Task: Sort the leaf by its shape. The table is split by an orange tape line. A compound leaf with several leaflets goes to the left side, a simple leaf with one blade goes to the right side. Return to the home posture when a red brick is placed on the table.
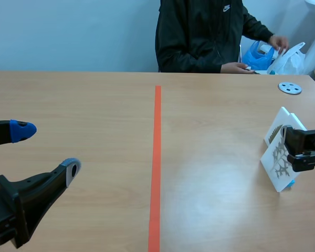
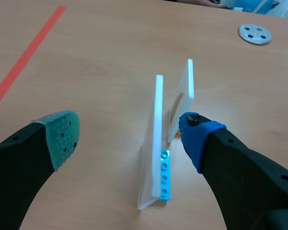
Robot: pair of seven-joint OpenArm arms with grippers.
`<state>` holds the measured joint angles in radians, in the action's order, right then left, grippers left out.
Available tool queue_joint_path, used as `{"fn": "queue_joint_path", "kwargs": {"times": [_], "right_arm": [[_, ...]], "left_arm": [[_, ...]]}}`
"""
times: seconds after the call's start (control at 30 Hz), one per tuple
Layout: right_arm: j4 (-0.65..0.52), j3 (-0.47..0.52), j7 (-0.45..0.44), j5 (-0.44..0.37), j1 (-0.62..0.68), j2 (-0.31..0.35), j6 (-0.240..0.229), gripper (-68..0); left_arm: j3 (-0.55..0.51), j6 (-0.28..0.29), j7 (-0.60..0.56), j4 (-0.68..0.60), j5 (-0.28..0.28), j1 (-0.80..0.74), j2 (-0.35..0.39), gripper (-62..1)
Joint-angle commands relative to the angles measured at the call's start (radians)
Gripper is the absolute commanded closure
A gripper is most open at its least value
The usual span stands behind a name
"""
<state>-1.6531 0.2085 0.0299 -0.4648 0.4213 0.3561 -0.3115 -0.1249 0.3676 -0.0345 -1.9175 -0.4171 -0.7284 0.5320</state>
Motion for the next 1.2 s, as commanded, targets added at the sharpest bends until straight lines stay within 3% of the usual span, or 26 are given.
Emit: {"fn": "queue_joint_path", "kwargs": {"times": [0.0, 0.23, 0.37, 0.43, 0.6, 0.63, 0.83, 1.17], "right_arm": [[-0.040, 0.038, -0.004, -0.019, 0.019, 0.026, 0.003, -42.8], [-0.178, 0.104, 0.032, -0.098, 0.131, 0.060, -0.112, -42.9], [-0.227, 0.106, 0.034, -0.130, 0.168, 0.059, -0.213, -43.0], [-0.246, 0.106, 0.036, -0.150, 0.180, 0.060, -0.263, -48.9], [-0.264, 0.106, 0.039, -0.229, 0.182, 0.060, -0.328, -67.7], [-0.264, 0.105, 0.034, -0.243, 0.182, 0.060, -0.342, -67.9], [-0.264, 0.105, 0.000, -0.254, 0.158, 0.068, -0.363, -67.9], [-0.264, 0.105, 0.077, -0.270, 0.158, 0.068, -0.363, -67.9]], "left_arm": [[0.003, 0.001, -0.013, -0.008, -0.009, 0.000, -0.005, -62.3], [0.003, 0.001, -0.013, -0.008, -0.009, 0.000, -0.005, -62.3], [0.003, 0.001, -0.013, -0.008, -0.009, 0.000, -0.005, -62.3], [0.003, 0.001, -0.013, -0.008, -0.009, 0.000, -0.005, -62.3], [0.003, 0.001, -0.013, -0.008, -0.009, 0.000, -0.005, -62.3], [0.003, 0.001, -0.013, -0.008, -0.009, 0.000, -0.005, -62.3], [0.003, 0.001, -0.013, -0.008, -0.009, 0.000, -0.005, -62.3], [0.003, 0.001, -0.012, -0.008, -0.009, 0.000, -0.005, -62.3]]}}
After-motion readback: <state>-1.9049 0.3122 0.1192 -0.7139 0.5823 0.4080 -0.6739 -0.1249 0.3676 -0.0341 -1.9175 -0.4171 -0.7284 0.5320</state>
